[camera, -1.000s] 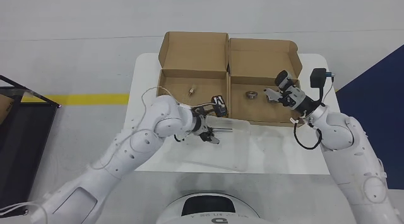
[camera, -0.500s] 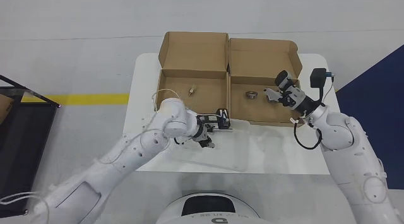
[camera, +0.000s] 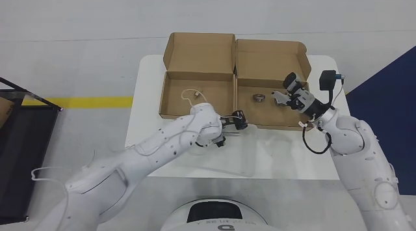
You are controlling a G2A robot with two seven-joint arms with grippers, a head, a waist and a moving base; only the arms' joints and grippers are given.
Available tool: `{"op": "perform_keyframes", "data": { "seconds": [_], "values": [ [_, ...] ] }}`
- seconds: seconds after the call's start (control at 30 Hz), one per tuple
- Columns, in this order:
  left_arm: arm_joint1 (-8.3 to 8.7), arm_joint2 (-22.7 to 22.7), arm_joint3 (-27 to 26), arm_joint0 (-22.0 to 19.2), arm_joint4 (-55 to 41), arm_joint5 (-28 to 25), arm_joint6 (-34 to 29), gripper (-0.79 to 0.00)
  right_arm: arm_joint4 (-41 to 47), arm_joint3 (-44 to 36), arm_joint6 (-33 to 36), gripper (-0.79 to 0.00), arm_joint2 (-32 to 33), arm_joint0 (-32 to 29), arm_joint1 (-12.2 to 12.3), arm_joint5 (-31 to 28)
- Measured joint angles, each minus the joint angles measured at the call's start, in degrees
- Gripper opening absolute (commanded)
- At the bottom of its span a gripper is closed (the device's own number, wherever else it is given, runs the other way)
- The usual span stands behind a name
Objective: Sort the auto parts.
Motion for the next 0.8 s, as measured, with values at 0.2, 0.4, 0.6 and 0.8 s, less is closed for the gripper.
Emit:
{"op": "perform_keyframes", "data": {
  "seconds": [0.2, 0.4, 0.6, 0.8],
  "values": [
    [-1.98, 1.18, 4.20, -1.11, -0.47, -0.63, 0.39, -0.271, 0.00, 0.00, 0.00, 0.000, 0.00, 0.00, 0.00, 0.00],
    [-3.58, 2.42, 6.63, -1.86, -1.28, -3.13, -1.57, -0.431, 0.00, 0.00, 0.00, 0.000, 0.00, 0.00, 0.00, 0.00],
    [-3.75, 1.85, 6.72, -2.37, -1.38, -5.58, -0.83, -0.585, 0.00, 0.00, 0.00, 0.000, 0.00, 0.00, 0.00, 0.00],
    [-3.33, 0.66, 6.92, -2.25, -1.09, -5.14, -1.50, -0.637, 0.00, 0.00, 0.00, 0.000, 0.00, 0.00, 0.00, 0.00]
  ]
}}
